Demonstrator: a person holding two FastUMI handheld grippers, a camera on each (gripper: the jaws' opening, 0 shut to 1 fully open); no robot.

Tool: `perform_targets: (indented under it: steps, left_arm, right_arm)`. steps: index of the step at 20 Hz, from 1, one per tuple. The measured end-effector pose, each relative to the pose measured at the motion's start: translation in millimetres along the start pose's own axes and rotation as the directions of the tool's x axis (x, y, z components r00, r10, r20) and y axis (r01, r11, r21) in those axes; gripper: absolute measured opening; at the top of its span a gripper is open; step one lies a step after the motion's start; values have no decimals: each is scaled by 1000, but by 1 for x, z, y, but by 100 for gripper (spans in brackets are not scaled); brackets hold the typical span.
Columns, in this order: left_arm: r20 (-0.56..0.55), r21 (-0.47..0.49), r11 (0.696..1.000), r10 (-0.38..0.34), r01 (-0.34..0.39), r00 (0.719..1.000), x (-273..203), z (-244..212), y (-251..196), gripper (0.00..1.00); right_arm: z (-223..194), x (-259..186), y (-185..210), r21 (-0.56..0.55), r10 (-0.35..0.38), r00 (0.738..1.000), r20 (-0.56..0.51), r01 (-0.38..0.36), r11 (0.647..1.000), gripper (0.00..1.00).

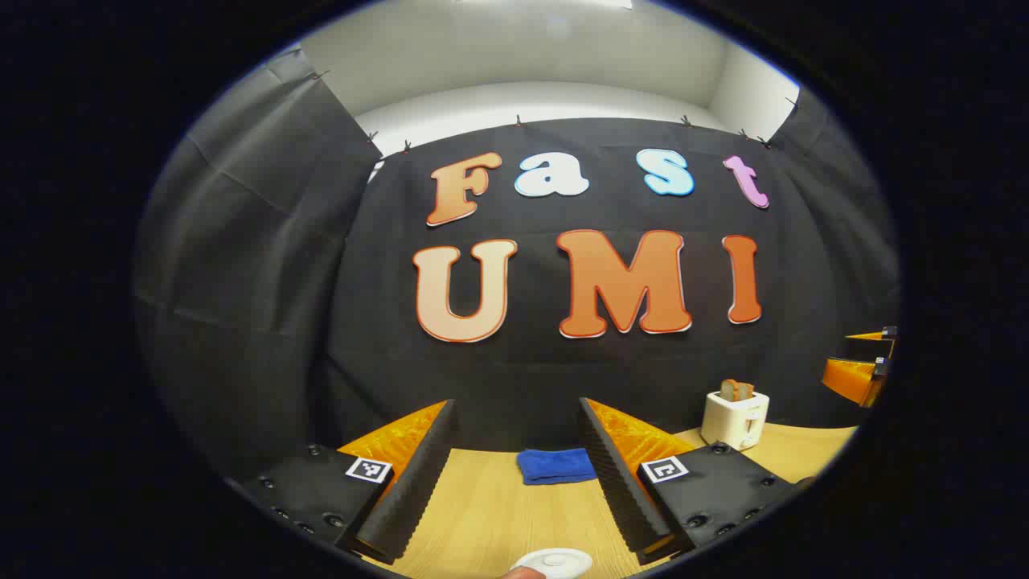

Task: Open the teacup lid with one hand, grasp the water bottle and pour water into the teacup with the other hand; after pouring, place the water bottle on the coaster and then close the teacup lid.

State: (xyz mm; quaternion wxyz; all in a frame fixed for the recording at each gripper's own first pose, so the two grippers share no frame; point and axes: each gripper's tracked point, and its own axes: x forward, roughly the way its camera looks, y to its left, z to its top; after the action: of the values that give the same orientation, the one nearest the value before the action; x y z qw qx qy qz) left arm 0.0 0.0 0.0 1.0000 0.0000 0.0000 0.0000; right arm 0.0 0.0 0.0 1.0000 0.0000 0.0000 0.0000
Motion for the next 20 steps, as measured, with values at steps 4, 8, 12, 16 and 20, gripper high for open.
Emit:
perform_targets:
  steps: [4, 8, 12, 16, 20]
  left_arm:
    - [-20, 7, 1000, 13, -12, 1000, 2, -9, 6, 96]
    - [-60, -4, 1000, 10, -10, 998, 1, -24, 8, 96]
    - [-40, 4, 999, 32, -32, 999, 0, -16, 16, 96]
    - [-44, 12, 1000, 18, -17, 999, -2, -18, 12, 96]
    - [-73, 19, 1000, -13, 14, 997, -6, -34, 5, 96]
  right_arm:
    - [-4, 1, 8, 3, 17, 1000, -10, -17, 1000, 99]
    - [-9, 1, 15, -20, 28, 999, -20, -28, 999, 99]
    - [-7, 2, 17, -26, 25, 1000, -11, -26, 999, 99]
    - [-6, 2, 17, -11, 27, 1000, -5, -27, 1000, 99]
    - [-14, 1, 19, -18, 34, 999, -18, -34, 999, 99]
